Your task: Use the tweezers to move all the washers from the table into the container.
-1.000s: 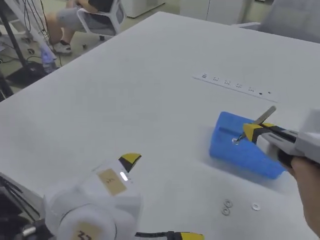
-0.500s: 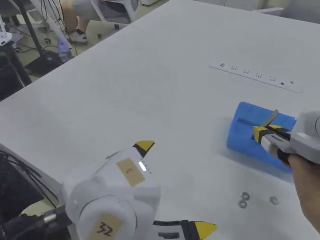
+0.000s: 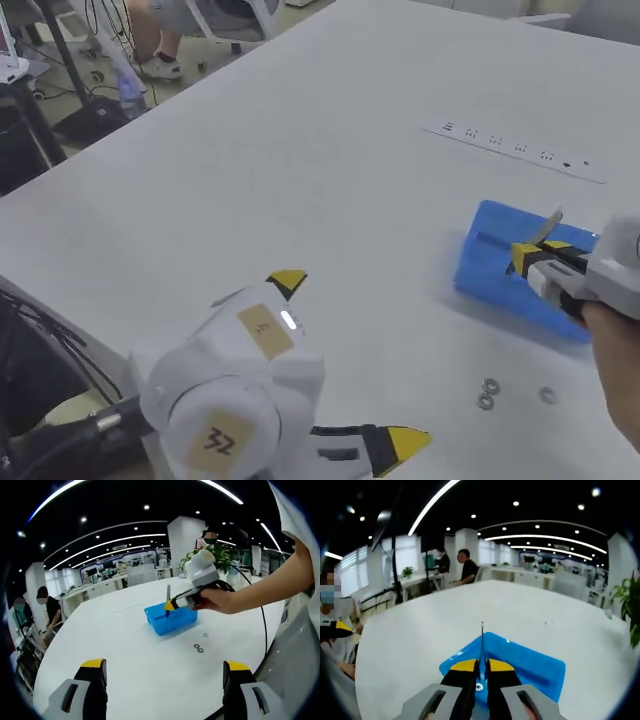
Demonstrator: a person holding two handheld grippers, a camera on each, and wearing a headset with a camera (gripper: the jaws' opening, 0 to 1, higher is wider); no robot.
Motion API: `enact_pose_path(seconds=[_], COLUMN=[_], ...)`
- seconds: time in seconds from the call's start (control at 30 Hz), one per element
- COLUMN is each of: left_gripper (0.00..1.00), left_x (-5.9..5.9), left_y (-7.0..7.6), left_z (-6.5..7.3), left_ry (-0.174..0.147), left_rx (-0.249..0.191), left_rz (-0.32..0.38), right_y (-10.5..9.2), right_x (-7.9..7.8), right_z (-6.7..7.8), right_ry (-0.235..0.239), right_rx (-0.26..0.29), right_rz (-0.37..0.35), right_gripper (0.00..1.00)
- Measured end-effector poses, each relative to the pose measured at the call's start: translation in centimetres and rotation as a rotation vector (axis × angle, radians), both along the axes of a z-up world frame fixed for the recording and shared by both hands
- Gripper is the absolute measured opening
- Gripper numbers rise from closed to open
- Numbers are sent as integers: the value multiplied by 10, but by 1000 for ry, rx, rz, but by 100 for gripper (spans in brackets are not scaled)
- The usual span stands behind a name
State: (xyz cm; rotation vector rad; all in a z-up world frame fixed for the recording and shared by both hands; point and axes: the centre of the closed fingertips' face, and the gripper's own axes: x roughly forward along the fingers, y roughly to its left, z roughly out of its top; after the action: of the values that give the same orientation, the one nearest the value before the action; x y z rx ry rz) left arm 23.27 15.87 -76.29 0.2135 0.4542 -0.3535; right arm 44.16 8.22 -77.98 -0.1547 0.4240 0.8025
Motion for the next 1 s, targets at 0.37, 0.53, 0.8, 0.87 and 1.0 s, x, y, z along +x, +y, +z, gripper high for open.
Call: enact_pose_path(seconds=[0.37,0.53,0.8,0.87,1.0], left_gripper=[99,99,99,99,99], left_x=[0,0,0,0,0], left_y=[-1,-1,-1,0,-1], left_z=[2,3,3,2,1], left_ry=[-13,-15,-16,-15,-12], left_rx=[-1,1,2,4,6], left_rz=[-3,-3,-4,-1,-8], right_y=[-15,-20,-28,-30,-28], right_x=[-50,-76,-102,-105,-113], right_z=[29,14,-16,-21,-29], right_ry=[-3,43,112,124,141], right_rx=[77,65,24,22,4], right_rz=[36,56,72,71,82], right_gripper=[3,3,3,3,3])
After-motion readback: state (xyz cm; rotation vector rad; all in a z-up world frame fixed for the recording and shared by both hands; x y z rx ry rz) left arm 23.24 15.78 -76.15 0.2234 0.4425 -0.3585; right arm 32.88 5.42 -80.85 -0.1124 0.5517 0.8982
